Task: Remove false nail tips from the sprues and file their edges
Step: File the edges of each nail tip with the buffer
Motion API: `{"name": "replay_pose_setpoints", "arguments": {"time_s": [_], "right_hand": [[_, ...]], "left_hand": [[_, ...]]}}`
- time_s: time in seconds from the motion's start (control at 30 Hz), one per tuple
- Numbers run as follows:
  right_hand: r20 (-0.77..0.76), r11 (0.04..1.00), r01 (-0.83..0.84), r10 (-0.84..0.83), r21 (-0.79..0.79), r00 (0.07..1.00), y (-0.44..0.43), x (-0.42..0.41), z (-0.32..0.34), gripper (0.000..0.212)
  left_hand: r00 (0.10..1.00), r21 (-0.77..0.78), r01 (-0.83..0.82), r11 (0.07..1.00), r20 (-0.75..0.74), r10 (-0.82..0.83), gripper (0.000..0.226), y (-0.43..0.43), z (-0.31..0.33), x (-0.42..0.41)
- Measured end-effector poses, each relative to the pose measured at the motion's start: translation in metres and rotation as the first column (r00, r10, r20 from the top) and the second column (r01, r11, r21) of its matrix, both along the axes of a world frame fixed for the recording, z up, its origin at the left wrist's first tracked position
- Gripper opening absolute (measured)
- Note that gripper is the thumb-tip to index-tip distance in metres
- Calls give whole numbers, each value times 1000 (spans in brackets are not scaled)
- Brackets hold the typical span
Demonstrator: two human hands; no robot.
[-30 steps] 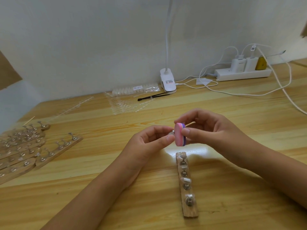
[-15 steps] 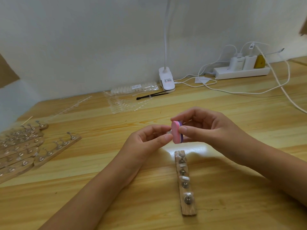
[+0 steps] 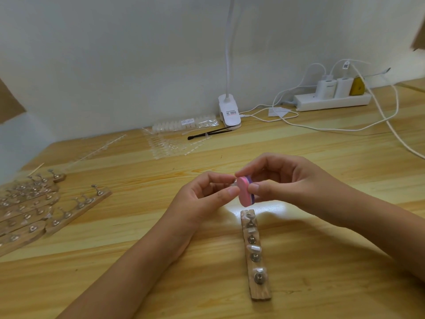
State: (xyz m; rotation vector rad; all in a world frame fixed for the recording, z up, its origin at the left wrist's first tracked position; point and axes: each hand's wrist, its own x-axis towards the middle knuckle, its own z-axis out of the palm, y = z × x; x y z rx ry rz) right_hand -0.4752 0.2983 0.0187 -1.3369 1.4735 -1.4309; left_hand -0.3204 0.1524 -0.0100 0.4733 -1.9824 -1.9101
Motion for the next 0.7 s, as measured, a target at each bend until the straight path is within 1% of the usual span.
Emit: {"name": "replay_pose_setpoints", "arguments": {"time_s": [0.07,0.17,0.3,0.4,0.5,0.6,0.7], "right_hand": [[-2,1000,1,-1,5,1000,0,0,-1,27],[54,997,56,-54,-48,997,-1,1,-2,27],[61,1000,-7,5,17,998,-2,1,-4,25],[78,999,47,-46,-17,996,-2,1,-4,27],[80,1000,-5,3,20,997,-2,3,-4,26],[90,998,61,-59,-11,994,-2,2,-3,27],[74,999,25,-27,23,997,-2,5,-3,27]], "left_hand": [[1000,11,-9,1000,-6,9,31,0,0,-1],[1000,10,-13,1000,-3,13,34,0,-1,0],[1000,-1,2,1000,10,-2,30,1,0,1],[1000,0,-11,1000,8,11,33,1,0,0],[1000,2,-18,1000,12,18,34,2,0,0],[999,14,-40,999,7,40,36,1,0,0],[999,25,-44,999,17,44,35,1,0,-1]]}}
